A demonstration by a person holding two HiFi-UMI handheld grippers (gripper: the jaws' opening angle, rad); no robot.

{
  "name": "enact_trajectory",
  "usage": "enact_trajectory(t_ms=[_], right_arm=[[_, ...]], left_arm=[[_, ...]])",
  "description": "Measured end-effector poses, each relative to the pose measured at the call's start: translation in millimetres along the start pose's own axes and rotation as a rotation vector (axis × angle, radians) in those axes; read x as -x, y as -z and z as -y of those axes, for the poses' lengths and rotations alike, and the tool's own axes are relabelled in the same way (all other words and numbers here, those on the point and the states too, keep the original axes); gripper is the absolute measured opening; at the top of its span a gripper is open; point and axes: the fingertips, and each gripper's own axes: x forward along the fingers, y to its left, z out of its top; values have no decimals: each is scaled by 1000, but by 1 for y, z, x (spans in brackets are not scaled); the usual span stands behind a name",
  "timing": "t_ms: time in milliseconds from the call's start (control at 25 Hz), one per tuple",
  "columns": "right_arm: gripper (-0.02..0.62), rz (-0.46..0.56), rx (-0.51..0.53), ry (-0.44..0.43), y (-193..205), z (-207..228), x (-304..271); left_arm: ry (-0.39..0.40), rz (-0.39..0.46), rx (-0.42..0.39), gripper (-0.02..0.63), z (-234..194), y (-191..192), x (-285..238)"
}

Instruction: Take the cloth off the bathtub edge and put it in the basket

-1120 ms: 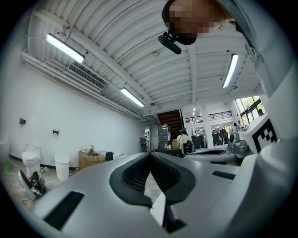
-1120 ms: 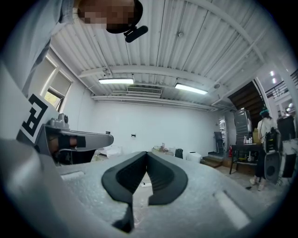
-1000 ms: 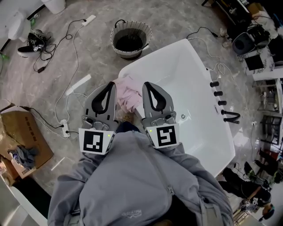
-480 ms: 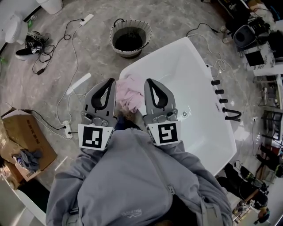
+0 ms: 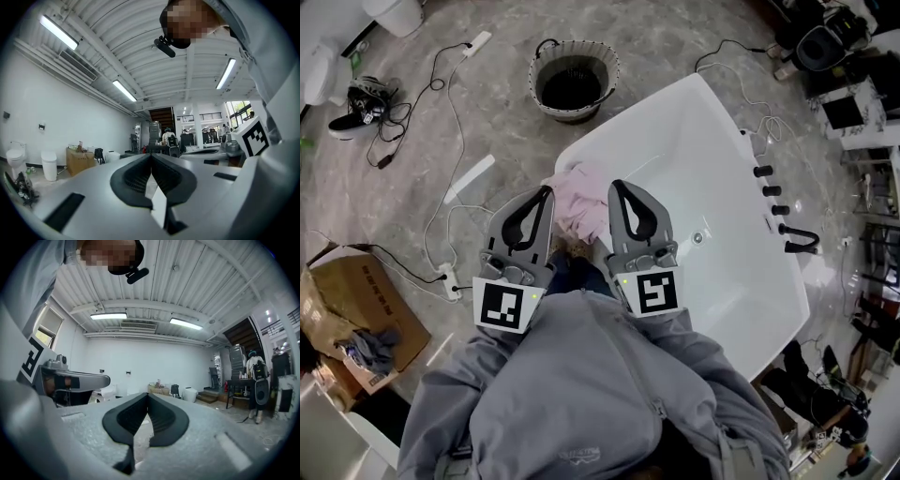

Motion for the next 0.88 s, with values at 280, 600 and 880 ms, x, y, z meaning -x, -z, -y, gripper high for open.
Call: enact_trajectory(t_ms=[280,600,880], right_arm=[[3,-21,-16,7,41,7,-17],[3,-137,-66,15,118,16,-20],[3,-231,-87,43,182,25,-18]], left_arm=[[13,-60,18,8,-11,46,-15],[32,-131,19,8,-19,106,-32],[65,-190,10,8,-19,162,-41]])
